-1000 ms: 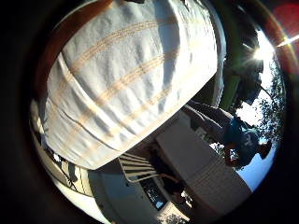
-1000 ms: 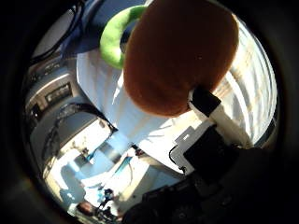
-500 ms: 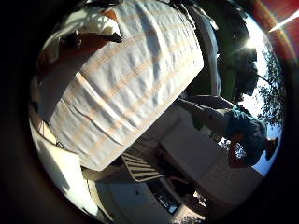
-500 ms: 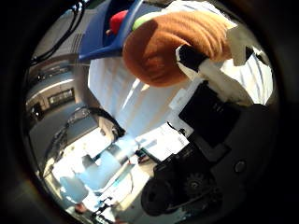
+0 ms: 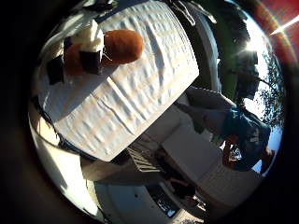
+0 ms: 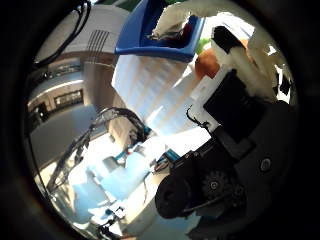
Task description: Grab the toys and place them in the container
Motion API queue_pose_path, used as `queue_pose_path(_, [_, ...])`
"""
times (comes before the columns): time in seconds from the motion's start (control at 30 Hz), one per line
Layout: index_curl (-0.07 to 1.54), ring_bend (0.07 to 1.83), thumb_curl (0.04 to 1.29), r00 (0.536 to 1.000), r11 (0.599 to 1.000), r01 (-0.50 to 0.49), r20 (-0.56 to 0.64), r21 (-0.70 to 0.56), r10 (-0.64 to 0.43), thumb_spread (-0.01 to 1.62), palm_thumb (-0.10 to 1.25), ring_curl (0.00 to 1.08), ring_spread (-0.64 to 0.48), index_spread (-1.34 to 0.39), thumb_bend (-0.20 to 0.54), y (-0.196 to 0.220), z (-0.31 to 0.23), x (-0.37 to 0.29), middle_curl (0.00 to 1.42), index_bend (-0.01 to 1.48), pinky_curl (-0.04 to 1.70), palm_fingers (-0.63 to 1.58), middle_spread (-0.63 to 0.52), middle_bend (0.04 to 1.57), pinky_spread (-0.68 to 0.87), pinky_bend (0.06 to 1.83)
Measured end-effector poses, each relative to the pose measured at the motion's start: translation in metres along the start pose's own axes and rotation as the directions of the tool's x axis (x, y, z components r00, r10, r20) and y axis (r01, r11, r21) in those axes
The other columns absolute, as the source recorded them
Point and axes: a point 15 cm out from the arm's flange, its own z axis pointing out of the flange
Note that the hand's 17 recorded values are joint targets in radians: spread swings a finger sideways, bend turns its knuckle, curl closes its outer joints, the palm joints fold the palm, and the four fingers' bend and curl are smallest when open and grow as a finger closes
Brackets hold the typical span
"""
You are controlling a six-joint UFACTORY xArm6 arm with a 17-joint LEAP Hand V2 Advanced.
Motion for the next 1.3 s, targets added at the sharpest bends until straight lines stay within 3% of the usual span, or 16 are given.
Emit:
queue_pose_path(0.03, [0.66,1.3,0.61,1.0,1.0,-0.001,-0.003,0.003,0.001,1.1,0.88,0.76,-0.03,-0.98,-0.055,-0.001,0.001,0.002,0.94,0.54,0.72,0.66,-0.2,1.13,0.25,1.18])
queue_pose_path(0.07, [0.7,1.23,0.59,1.0,1.0,-0.003,-0.008,0.01,0.003,1.09,0.85,0.75,-0.02,-0.91,-0.056,-0.004,0.002,0.005,0.9,0.58,0.74,0.43,-0.2,1.02,0.25,1.12])
queue_pose_path(0.1, [0.7,1.23,0.59,1.0,1.0,-0.007,-0.022,0.028,0.007,1.09,0.85,0.75,-0.02,-0.91,-0.056,-0.011,0.005,0.013,0.9,0.58,0.74,0.43,-0.2,1.02,0.25,1.12])
queue_pose_path(0.17, [0.72,1.16,0.57,1.0,1.0,-0.005,-0.023,0.03,0.006,1.09,0.82,0.74,0.0,-0.79,-0.056,-0.017,0.012,0.018,0.86,0.55,0.74,0.16,-0.19,0.9,0.25,1.06])
queue_pose_path(0.2, [0.72,1.05,0.56,1.0,1.0,-0.006,-0.019,0.025,0.006,1.09,0.8,0.7,0.04,-0.71,-0.063,-0.018,0.016,0.02,0.81,0.53,0.71,-0.09,-0.17,0.79,0.26,1.0])
queue_pose_path(0.27, [0.69,0.89,0.53,1.0,1.0,-0.008,-0.012,0.018,0.008,1.08,0.77,0.62,0.08,-0.58,-0.056,-0.018,0.02,0.021,0.71,0.48,0.63,-0.21,-0.12,0.63,0.28,0.87])
queue_pose_path(0.4, [0.6,0.68,0.49,1.0,1.0,-0.01,0.01,-0.009,0.01,1.08,0.75,0.47,0.14,-0.41,-0.043,-0.022,0.033,0.028,0.58,0.35,0.49,-0.14,-0.07,0.44,0.3,0.7])
queue_pose_path(0.7, [0.49,0.44,0.42,0.997,0.997,-0.032,0.069,-0.074,0.037,1.07,0.73,0.35,0.2,-0.25,-0.032,-0.053,0.073,0.069,0.44,0.2,0.37,-0.05,-0.01,0.22,0.33,0.48])
queue_pose_path(0.87, [0.45,0.38,0.4,0.994,0.993,-0.033,0.095,-0.115,0.045,1.06,0.74,0.33,0.21,-0.22,-0.031,-0.073,0.099,0.076,0.41,0.18,0.34,-0.01,0.0,0.18,0.34,0.41])
queue_pose_path(1.03, [0.44,0.3,0.39,0.998,0.981,-0.02,0.048,-0.194,0.03,1.05,0.76,0.3,0.21,-0.18,-0.027,-0.079,0.116,0.082,0.39,0.23,0.29,0.09,-0.01,0.21,0.34,0.3])
queue_pose_path(1.13, [0.44,0.31,0.38,0.999,0.976,-0.014,0.028,-0.215,0.021,1.04,0.78,0.3,0.2,-0.19,-0.027,-0.08,0.118,0.082,0.4,0.29,0.25,0.32,-0.04,0.26,0.33,0.2])
queue_pose_path(1.17, [0.45,0.4,0.38,1.0,0.975,-0.009,0.025,-0.222,0.015,1.04,0.79,0.32,0.2,-0.22,-0.028,-0.08,0.117,0.081,0.43,0.3,0.24,0.54,-0.06,0.34,0.32,0.19])
queue_pose_path(1.3, [0.42,0.73,0.39,1.0,0.971,0.0,0.026,-0.241,0.006,1.03,0.8,0.41,0.14,-0.3,-0.027,-0.076,0.113,0.076,0.52,0.13,0.24,1.02,-0.1,0.56,0.31,0.28])
